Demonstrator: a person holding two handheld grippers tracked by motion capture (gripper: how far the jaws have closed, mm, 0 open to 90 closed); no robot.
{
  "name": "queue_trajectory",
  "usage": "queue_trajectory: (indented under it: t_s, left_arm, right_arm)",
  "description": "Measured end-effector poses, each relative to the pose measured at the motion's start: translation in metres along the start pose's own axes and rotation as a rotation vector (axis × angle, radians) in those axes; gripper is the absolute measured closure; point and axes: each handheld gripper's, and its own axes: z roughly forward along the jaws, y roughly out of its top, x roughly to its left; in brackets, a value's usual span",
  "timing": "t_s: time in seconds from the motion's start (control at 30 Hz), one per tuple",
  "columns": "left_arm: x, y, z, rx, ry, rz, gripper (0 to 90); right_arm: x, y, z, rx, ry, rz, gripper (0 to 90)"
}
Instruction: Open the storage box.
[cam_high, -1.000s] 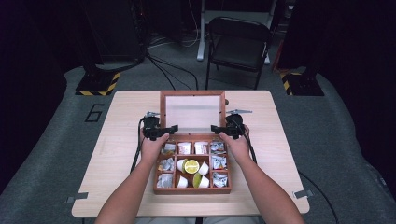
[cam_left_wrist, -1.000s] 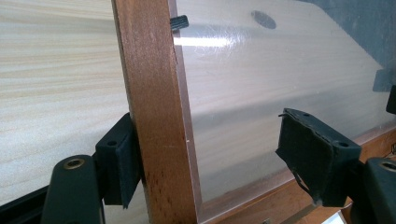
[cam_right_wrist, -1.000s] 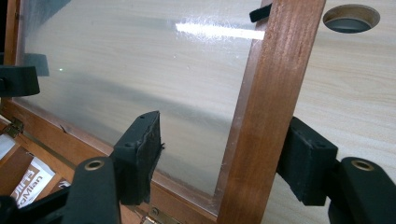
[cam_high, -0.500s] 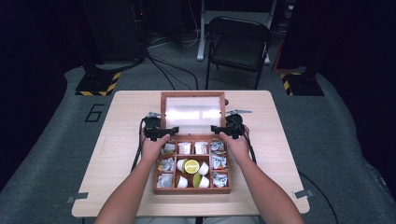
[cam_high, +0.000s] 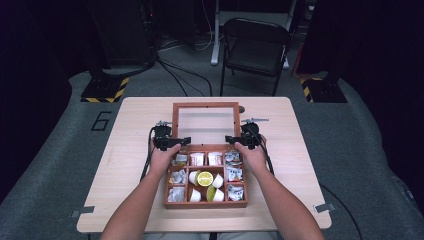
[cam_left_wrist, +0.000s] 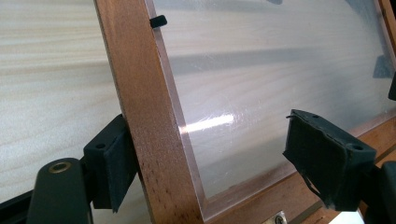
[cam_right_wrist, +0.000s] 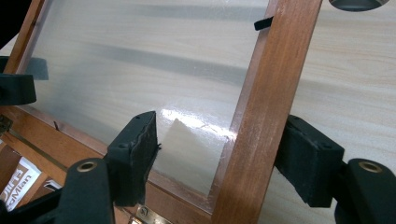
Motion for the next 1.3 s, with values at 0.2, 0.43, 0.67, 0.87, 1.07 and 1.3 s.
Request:
queue_trajectory:
  t_s: [0.2, 0.43, 0.67, 0.87, 1.07, 1.3]
  left_arm:
    - [0.0046, -0.0004, 0.0020, 0.022, -0.018, -0.028, 20.4]
    - [0.0059, -0.0005, 0.0037, 0.030, -0.024, -0.051, 20.4]
    - [0.0076, -0.0003, 0.0044, 0.040, -0.031, -0.055, 20.5]
    - [0.0085, -0.0005, 0.0053, 0.040, -0.037, -0.063, 20.5]
    - [0.0070, 0.0032, 0.0075, 0.055, -0.033, -0.060, 20.4]
    - [0.0056, 0.0060, 0.0079, 0.067, -0.020, -0.046, 20.0]
  right_arm:
    - [-0.0017, -0.0007, 0.0014, 0.016, -0.003, 0.009, 31.8]
    - [-0.0035, -0.0015, 0.0026, 0.026, 0.001, 0.024, 31.9]
    - [-0.0036, -0.0015, 0.0026, 0.031, -0.006, 0.023, 32.4]
    - [-0.0037, -0.0014, 0.0012, 0.037, -0.017, 0.010, 33.4]
    - [-0.0051, -0.0017, 0.0012, 0.032, -0.018, 0.012, 33.4]
    - [-0.0062, -0.0010, -0.0010, 0.028, -0.022, 0.007, 35.0]
